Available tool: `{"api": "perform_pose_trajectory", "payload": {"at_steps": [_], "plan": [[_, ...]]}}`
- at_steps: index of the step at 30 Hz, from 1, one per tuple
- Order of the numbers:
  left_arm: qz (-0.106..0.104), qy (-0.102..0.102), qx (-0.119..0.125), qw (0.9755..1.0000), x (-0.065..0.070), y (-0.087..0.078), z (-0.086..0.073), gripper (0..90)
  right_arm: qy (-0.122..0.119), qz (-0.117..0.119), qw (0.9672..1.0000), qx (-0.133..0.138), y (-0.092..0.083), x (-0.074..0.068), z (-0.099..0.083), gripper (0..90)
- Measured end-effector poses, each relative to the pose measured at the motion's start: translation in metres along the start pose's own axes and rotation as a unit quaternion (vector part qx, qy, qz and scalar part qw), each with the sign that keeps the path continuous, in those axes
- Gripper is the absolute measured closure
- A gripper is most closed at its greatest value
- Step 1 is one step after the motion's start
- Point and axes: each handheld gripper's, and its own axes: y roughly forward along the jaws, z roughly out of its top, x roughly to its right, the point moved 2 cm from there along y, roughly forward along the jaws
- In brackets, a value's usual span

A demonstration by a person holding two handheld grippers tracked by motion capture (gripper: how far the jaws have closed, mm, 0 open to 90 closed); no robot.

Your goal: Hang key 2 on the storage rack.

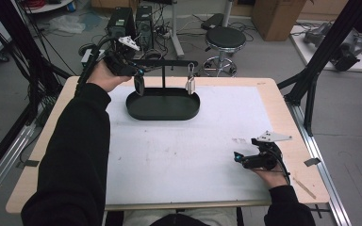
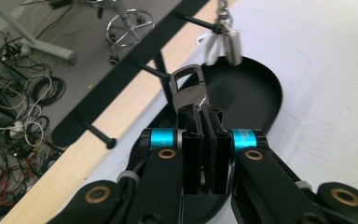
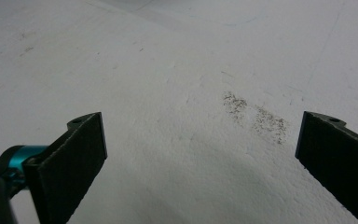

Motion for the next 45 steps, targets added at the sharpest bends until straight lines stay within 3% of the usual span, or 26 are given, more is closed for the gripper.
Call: {"api": "perform_pose_trajectory", "payload": {"at_steps": [6,18,29,45], "plan": [[0.01,-0.009,0.013,0.9998,-0.006,0.001,-0.001,86.7,-0.002,-0.001,1.0,-0.001,0.001,-0.001,0.001,1.1],[0.041,-0.001,-0.02,0.999,0.004,0.026,0.003,86.4,-0.004,0.004,1.0,0.006,-0.002,-0.001,0.001,1.0],[0.04,0.001,-0.045,0.9982,0.011,0.042,0.001,86.3,0.004,0.003,0.9999,0.009,-0.003,0.0,0.001,1.0],[0.048,-0.009,-0.042,0.9979,0.008,0.058,-0.004,86.1,0.006,0.003,0.9999,0.008,-0.003,-0.001,0.001,1.0]]}}
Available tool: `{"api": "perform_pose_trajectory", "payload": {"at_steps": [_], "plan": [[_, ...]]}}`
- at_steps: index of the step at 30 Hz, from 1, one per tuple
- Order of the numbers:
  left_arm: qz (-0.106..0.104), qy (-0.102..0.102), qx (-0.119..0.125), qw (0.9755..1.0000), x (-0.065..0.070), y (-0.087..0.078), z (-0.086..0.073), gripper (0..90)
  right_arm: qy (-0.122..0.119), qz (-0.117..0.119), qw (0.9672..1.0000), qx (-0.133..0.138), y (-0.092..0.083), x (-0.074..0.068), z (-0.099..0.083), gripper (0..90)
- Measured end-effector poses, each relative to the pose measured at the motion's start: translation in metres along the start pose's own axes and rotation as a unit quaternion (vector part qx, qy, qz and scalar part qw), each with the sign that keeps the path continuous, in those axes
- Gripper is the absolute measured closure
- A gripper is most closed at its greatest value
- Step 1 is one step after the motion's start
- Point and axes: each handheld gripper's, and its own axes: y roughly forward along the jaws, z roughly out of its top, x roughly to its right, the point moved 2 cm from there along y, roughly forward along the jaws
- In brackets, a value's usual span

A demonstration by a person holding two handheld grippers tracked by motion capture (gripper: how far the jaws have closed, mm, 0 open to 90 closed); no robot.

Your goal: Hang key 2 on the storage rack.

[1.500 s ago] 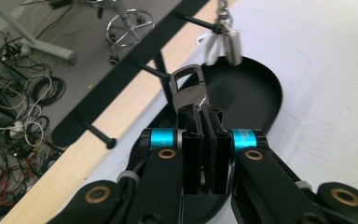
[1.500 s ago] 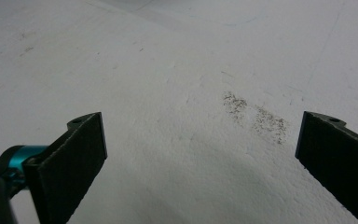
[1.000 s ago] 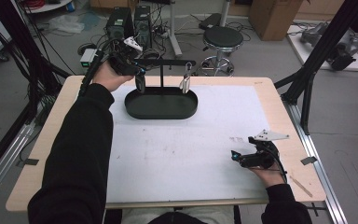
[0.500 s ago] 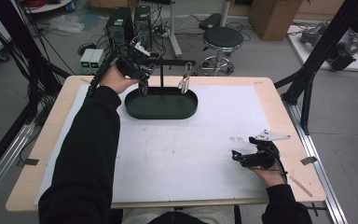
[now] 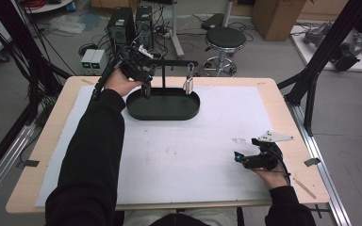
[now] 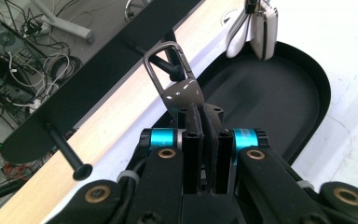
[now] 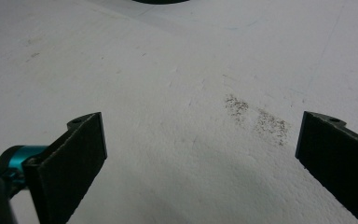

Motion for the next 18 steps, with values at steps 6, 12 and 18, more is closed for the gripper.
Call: {"api": "perform_pose_trajectory", "payload": {"at_steps": [6,12,18], "plan": [[0.017,-0.006,0.009,0.9998,-0.005,0.007,-0.001,86.1,0.004,0.001,1.0,0.003,-0.002,0.0,0.0,1.0],[0.025,0.008,0.015,0.9995,-0.005,0.013,0.0,86.1,0.003,0.001,1.0,0.0,-0.001,0.0,-0.001,1.0],[0.026,0.009,0.021,0.9994,-0.005,0.02,-0.001,84.5,0.002,0.002,1.0,0.0,0.0,0.0,-0.001,1.0]]}}
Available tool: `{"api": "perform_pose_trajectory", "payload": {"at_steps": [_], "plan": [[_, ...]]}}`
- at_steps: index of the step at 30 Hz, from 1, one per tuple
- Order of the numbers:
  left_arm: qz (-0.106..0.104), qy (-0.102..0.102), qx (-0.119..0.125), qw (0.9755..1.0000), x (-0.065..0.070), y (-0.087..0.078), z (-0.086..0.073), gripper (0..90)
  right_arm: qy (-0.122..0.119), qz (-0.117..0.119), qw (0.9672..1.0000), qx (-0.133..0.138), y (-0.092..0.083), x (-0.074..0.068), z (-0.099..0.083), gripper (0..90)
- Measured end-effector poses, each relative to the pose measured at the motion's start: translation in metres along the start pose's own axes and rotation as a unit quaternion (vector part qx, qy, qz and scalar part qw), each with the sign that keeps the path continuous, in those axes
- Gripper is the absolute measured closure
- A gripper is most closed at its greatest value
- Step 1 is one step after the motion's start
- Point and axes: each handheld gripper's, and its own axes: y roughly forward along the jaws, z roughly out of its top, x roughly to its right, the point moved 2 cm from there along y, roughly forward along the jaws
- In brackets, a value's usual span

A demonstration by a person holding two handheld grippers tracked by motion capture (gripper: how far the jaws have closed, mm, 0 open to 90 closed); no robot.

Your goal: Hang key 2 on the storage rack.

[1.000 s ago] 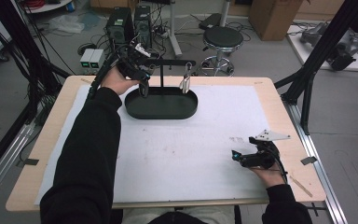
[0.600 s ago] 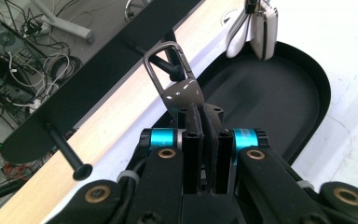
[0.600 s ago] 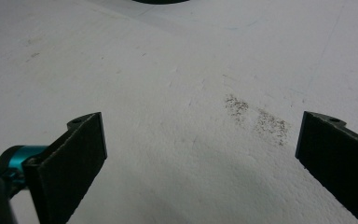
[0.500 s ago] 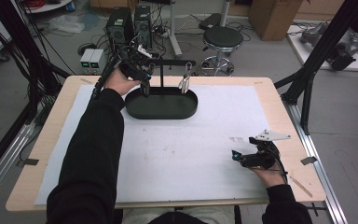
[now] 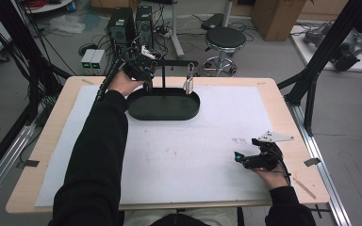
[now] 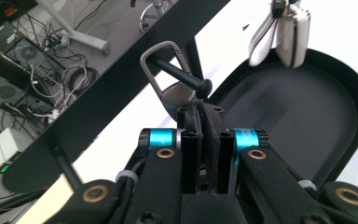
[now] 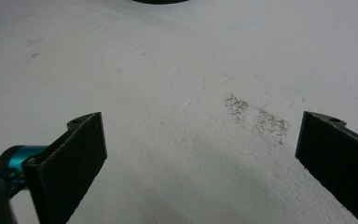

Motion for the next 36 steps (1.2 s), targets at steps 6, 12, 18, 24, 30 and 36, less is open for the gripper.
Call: {"api": "perform_pose_trajectory", "payload": {"at_steps": [6,12,18,24,30,36], "plan": [[-0.028,-0.019,-0.021,0.9992,0.004,0.005,-0.006,52.4,-0.004,0.002,1.0,0.001,0.0,-0.002,0.001,1.0],[-0.059,-0.036,-0.012,0.9976,0.01,0.002,-0.015,22.8,-0.002,0.002,1.0,0.003,0.0,-0.003,0.001,1.0],[-0.111,-0.055,-0.015,0.9921,0.018,0.001,-0.022,6.7,-0.004,0.0,1.0,0.001,0.001,-0.002,0.001,1.0],[-0.115,-0.067,-0.006,0.991,0.021,-0.003,-0.032,6.7,0.0,0.0,1.0,0.002,0.001,-0.001,0.001,1.0],[-0.122,-0.073,0.004,0.9898,0.025,-0.009,-0.045,6.7,0.001,0.0,1.0,0.002,0.001,-0.002,0.001,1.0],[-0.132,-0.079,0.001,0.988,0.031,-0.013,-0.064,6.7,0.001,-0.002,1.0,0.0,0.001,-0.002,0.001,1.0]]}}
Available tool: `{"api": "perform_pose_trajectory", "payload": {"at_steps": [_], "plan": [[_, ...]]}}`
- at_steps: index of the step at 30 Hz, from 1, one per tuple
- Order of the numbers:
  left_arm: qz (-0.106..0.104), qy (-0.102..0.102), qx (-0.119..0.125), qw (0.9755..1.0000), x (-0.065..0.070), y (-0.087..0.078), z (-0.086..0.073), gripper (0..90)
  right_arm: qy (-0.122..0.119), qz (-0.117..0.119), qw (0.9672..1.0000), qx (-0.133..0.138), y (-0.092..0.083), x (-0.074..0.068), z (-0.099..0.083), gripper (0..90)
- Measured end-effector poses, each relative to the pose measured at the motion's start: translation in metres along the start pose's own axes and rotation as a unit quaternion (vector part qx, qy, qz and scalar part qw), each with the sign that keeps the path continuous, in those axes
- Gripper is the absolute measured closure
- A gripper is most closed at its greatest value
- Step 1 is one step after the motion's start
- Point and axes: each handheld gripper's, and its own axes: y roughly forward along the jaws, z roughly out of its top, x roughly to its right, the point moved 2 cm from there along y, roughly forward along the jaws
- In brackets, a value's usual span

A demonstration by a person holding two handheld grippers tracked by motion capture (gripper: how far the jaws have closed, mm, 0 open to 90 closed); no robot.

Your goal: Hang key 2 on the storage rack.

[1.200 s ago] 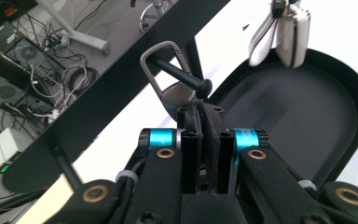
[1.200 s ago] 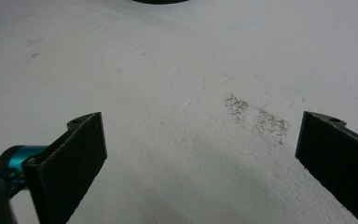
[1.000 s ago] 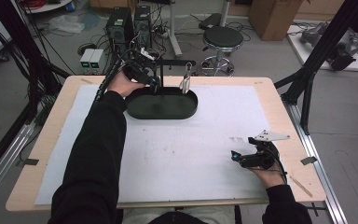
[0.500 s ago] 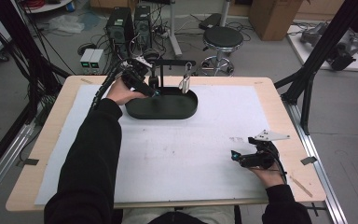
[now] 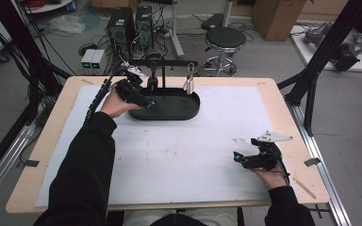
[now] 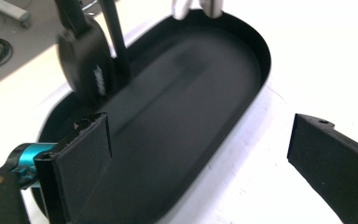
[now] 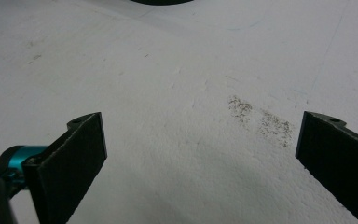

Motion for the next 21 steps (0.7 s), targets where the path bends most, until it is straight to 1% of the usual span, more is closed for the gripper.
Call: {"api": "perform_pose_trajectory", "payload": {"at_steps": [3,4,6,9,17,20,21], "plan": [[-0.003,0.002,-0.004,1.0,0.002,-0.001,-0.009,6.7,0.003,0.001,1.0,-0.002,0.001,0.0,0.0,1.0],[-0.003,0.0,-0.003,1.0,0.002,-0.001,-0.012,6.7,0.0,0.001,1.0,-0.002,0.001,0.0,0.0,1.0],[-0.01,-0.001,-0.011,0.9999,0.002,-0.002,-0.016,6.7,-0.001,0.001,1.0,-0.002,0.002,0.0,0.0,1.0],[-0.01,-0.005,-0.008,0.9999,0.003,-0.005,-0.023,6.7,0.0,0.001,1.0,-0.004,0.002,-0.001,0.0,1.0],[0.005,-0.014,-0.001,0.9999,0.003,-0.016,-0.044,6.7,0.001,0.001,1.0,-0.004,0.002,-0.001,0.0,1.0],[0.011,-0.013,0.001,0.9999,0.005,-0.02,-0.049,6.7,0.0,0.001,1.0,-0.006,0.003,-0.001,0.0,1.0],[0.015,-0.006,0.001,0.9999,0.008,-0.023,-0.051,6.7,0.002,0.002,1.0,-0.005,0.003,-0.001,0.0,1.0]]}}
